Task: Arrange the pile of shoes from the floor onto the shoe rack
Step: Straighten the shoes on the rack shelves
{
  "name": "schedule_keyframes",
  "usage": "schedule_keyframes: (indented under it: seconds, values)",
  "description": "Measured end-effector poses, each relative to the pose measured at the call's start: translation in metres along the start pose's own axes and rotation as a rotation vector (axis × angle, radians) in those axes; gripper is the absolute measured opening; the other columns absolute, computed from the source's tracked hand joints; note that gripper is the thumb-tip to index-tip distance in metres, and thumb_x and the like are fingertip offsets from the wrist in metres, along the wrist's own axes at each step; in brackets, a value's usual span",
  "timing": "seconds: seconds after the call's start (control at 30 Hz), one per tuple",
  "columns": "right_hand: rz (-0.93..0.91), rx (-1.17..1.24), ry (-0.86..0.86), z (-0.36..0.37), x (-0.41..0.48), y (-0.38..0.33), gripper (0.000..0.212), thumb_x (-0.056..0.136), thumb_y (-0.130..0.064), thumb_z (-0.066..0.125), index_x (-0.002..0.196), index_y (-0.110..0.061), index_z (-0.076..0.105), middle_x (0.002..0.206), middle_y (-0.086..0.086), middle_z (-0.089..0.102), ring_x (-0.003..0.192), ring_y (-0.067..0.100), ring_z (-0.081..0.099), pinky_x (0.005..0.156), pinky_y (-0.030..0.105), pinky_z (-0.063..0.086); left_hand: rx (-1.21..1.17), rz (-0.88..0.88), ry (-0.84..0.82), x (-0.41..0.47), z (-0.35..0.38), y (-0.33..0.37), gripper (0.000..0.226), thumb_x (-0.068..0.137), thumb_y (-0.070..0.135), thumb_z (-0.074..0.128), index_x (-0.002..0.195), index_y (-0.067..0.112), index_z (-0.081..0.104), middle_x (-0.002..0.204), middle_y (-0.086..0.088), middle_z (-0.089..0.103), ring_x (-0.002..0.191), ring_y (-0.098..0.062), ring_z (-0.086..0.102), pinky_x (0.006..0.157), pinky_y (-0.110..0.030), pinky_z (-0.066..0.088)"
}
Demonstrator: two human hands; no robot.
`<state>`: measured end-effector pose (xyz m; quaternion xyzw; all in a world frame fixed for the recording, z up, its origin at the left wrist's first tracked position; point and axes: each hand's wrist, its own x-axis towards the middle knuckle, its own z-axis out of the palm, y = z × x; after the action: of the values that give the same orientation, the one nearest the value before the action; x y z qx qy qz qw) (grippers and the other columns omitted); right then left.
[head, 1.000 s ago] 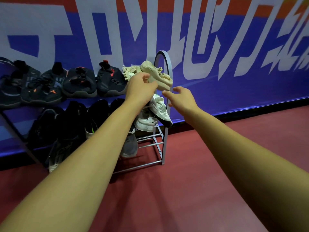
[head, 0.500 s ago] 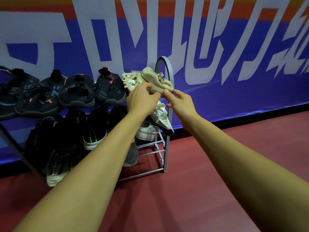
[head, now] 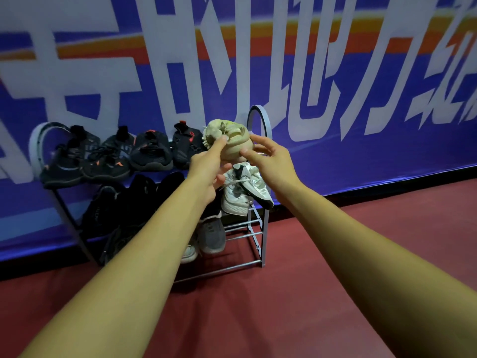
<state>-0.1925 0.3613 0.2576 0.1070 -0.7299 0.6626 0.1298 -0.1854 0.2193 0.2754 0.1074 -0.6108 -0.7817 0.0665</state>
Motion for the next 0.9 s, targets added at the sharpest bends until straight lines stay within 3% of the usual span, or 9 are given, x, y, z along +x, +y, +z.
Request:
schedule_keyframes:
  seconds: [0.13,0.23,0.3,0.4,0.5,0.63,0.8,0.9]
  values:
    - [-0.017,0.007,-0.024,0.011,-0.018,-0.004,0.038,0.084,-0.032,0.08,0.12,-0.023,0.07,0.103,-0.003,0.074,0.09,0.007,0.069,0.082,0.024,0.055,-0.072,-0.064,0.027,-0.015,-0.022,0.015,0.019,0.083,0.028,0.074,0.096,0.016,0.069,0.088,-0.004,0.065,0.052,-0.006,0.052,0.033,-0.015,0.028]
    - [0.015,0.038,-0.07,0.014,-0.025,-0.008,0.027,0.089,-0.035,0.074,0.114,-0.024,0.072,0.101,0.0,0.075,0.068,0.001,0.062,0.061,0.013,0.049,-0.101,-0.083,0.04,-0.022,-0.039,0.02,0.035,0.081,0.027,0.069,0.112,0.011,0.069,0.089,-0.002,0.059,0.046,-0.005,0.046,0.034,-0.015,0.028]
    - [0.085,0.063,-0.066,0.016,-0.027,-0.009,0.029,0.091,-0.041,0.071,0.115,-0.024,0.071,0.107,-0.001,0.075,0.061,-0.002,0.06,0.054,0.01,0.044,-0.137,-0.088,0.033,-0.025,-0.051,0.022,0.036,0.081,0.027,0.064,0.113,0.01,0.069,0.082,0.001,0.058,0.043,-0.004,0.044,0.034,-0.016,0.028]
    - [0.249,0.124,-0.072,0.02,-0.029,-0.01,0.04,0.092,-0.05,0.066,0.116,-0.018,0.07,0.114,0.004,0.075,0.071,0.005,0.059,0.057,0.016,0.044,-0.171,-0.107,-0.034,-0.029,-0.065,0.027,0.021,0.082,0.03,0.057,0.088,0.013,0.067,0.066,0.003,0.057,0.045,-0.006,0.046,0.035,-0.017,0.026]
    - [0.39,0.279,-0.109,0.023,-0.029,-0.011,0.052,0.09,-0.06,0.062,0.119,-0.018,0.069,0.108,-0.003,0.078,0.089,0.011,0.066,0.067,0.024,0.045,-0.163,-0.127,-0.084,-0.028,-0.08,0.03,0.022,0.077,0.032,0.056,0.077,0.013,0.065,0.067,-0.003,0.061,0.05,-0.01,0.049,0.038,-0.018,0.027]
    - [0.401,0.433,-0.095,0.029,-0.025,-0.014,0.053,0.09,-0.06,0.063,0.118,-0.015,0.065,0.103,-0.002,0.079,0.068,0.007,0.059,0.058,0.021,0.04,-0.121,-0.128,-0.107,-0.026,-0.095,0.028,0.018,0.071,0.032,0.059,0.076,0.015,0.066,0.063,0.002,0.057,0.05,-0.011,0.046,0.041,-0.019,0.03]
    - [0.477,0.514,-0.038,0.04,-0.019,-0.012,0.034,0.091,-0.047,0.068,0.107,-0.016,0.069,0.077,0.002,0.074,0.045,0.004,0.045,0.046,0.017,0.031,-0.077,-0.138,-0.138,-0.022,-0.106,0.025,0.021,0.072,0.036,0.064,0.072,0.015,0.066,0.052,0.005,0.051,0.044,-0.011,0.048,0.049,-0.022,0.039]
    - [0.55,0.587,0.016,0.045,-0.016,-0.008,0.036,0.088,-0.039,0.075,0.114,-0.015,0.068,0.091,0.008,0.073,0.047,0.004,0.05,0.046,0.015,0.032,-0.14,-0.111,-0.121,-0.016,-0.108,0.021,0.033,0.073,0.046,0.072,0.085,0.016,0.067,0.062,0.002,0.056,0.053,-0.011,0.049,0.052,-0.023,0.039]
